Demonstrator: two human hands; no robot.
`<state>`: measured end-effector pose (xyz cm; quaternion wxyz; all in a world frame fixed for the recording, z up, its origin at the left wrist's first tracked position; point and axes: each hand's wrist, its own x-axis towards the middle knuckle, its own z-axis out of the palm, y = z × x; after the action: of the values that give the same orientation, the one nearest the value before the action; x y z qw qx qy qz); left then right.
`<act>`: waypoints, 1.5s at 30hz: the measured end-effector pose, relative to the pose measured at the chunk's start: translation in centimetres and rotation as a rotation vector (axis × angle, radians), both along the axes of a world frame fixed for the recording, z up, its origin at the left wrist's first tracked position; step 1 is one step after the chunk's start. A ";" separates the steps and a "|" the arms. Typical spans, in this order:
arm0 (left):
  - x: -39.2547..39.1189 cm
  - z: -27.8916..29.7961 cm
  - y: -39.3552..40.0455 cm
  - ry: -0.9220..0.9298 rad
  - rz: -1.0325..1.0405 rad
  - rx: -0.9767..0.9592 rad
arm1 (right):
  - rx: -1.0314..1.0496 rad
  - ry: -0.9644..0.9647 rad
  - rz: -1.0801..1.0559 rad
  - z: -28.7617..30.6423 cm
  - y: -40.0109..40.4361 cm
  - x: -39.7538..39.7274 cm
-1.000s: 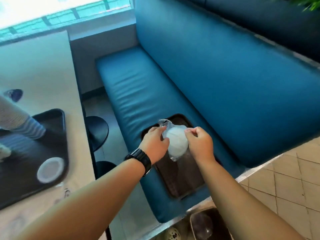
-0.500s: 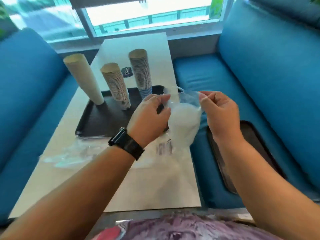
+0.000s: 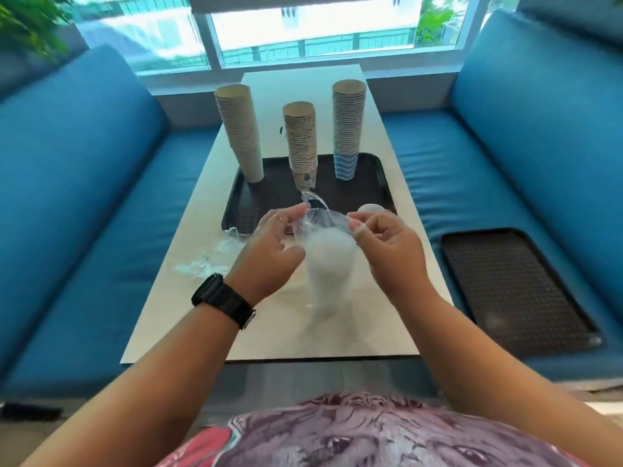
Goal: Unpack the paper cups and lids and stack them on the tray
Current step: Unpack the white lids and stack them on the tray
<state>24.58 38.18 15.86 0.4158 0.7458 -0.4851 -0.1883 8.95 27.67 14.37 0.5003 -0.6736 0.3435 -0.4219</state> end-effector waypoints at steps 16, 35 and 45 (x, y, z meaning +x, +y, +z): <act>-2.1 -8.8 0.9 0.098 -0.029 -0.084 | 0.363 -0.060 0.180 -5.4 0.4 0.5; -1.2 -11.4 0.0 0.274 0.022 0.125 | 0.494 -0.069 0.214 -10.0 0.0 -0.6; -0.8 -10.7 2.7 0.002 0.117 0.076 | 0.335 0.132 0.422 -8.4 -2.6 -1.7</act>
<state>23.82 40.91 5.17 0.3980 0.7880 -0.4328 -0.1828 7.29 25.03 5.96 0.6582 -0.6641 0.2922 -0.2009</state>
